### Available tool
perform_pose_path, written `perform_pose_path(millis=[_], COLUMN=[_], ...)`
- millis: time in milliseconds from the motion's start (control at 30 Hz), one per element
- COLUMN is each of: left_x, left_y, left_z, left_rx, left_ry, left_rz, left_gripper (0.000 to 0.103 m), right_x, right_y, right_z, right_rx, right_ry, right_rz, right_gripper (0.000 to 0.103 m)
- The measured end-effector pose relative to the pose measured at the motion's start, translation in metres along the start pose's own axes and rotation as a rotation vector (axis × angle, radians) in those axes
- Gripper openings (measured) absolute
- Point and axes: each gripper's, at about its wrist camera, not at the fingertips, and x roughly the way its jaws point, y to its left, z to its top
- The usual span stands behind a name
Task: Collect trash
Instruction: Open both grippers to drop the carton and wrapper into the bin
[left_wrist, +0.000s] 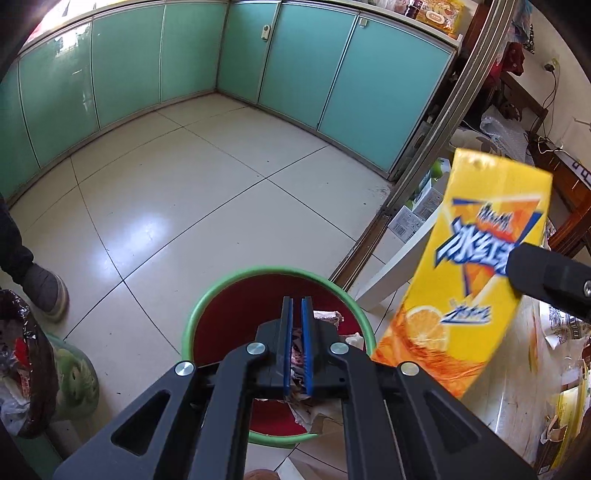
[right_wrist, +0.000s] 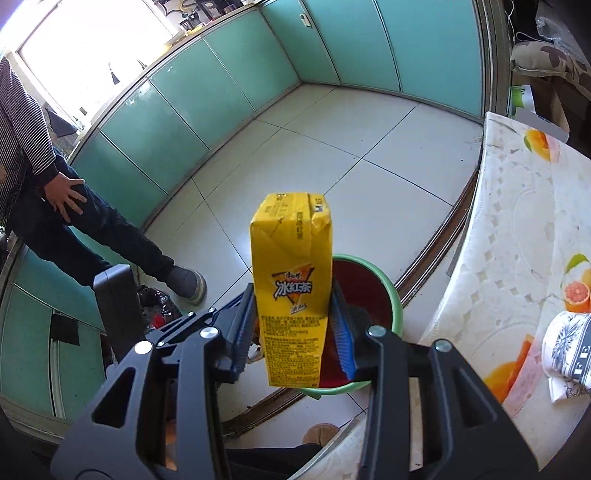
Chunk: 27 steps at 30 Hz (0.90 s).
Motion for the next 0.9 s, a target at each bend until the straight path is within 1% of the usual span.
perform_pose_path(millis=[33, 67, 100, 133, 167, 233, 367, 467, 600, 733, 900], left_x=[0.000, -0.001, -0.003, -0.006, -0.009, -0.013, -0.011, -0.013, -0.021, -0.039, -0.069], left_y=[-0.001, 0.000, 0.000, 0.002, 0.002, 0.001, -0.005, -0.018, -0.047, -0.082, -0.129], left_z=[0.001, 0.001, 0.001, 0.002, 0.002, 0.003, 0.003, 0.001, -0.003, -0.005, -0.017], left_rx=[-0.008, -0.018, -0.025, -0.032, -0.036, -0.037, -0.033, 0.010, 0.089, 0.149, 0.262], left_ry=[-0.005, -0.010, -0.023, -0.039, -0.056, -0.066, -0.049, -0.055, -0.066, -0.088, -0.135], left_rz=[0.004, 0.012, 0.013, 0.017, 0.019, 0.009, -0.031, -0.042, -0.069, -0.127, -0.184], left_gripper=[0.015, 0.027, 0.058, 0.077, 0.077, 0.077, 0.077, 0.077, 0.077, 0.077, 0.078], right_x=[0.000, 0.000, -0.001, -0.003, -0.006, -0.013, -0.035, -0.055, -0.089, -0.128, -0.184], right_y=[0.001, 0.001, 0.002, 0.003, 0.005, 0.008, 0.010, 0.006, -0.005, -0.015, -0.028], right_z=[0.000, -0.001, -0.001, -0.001, -0.001, -0.001, -0.008, -0.018, -0.034, -0.053, -0.083], right_rx=[-0.007, -0.013, -0.020, -0.030, -0.042, -0.070, -0.122, -0.145, -0.149, -0.137, -0.153], right_ry=[-0.007, -0.016, -0.026, -0.030, -0.035, -0.048, -0.088, -0.115, -0.159, -0.215, -0.323], right_rz=[-0.009, -0.017, -0.022, -0.028, -0.037, -0.064, -0.120, -0.157, -0.203, -0.243, -0.358], right_gripper=[0.054, 0.060, 0.060, 0.060, 0.060, 0.062, 0.067, 0.068, 0.070, 0.072, 0.075])
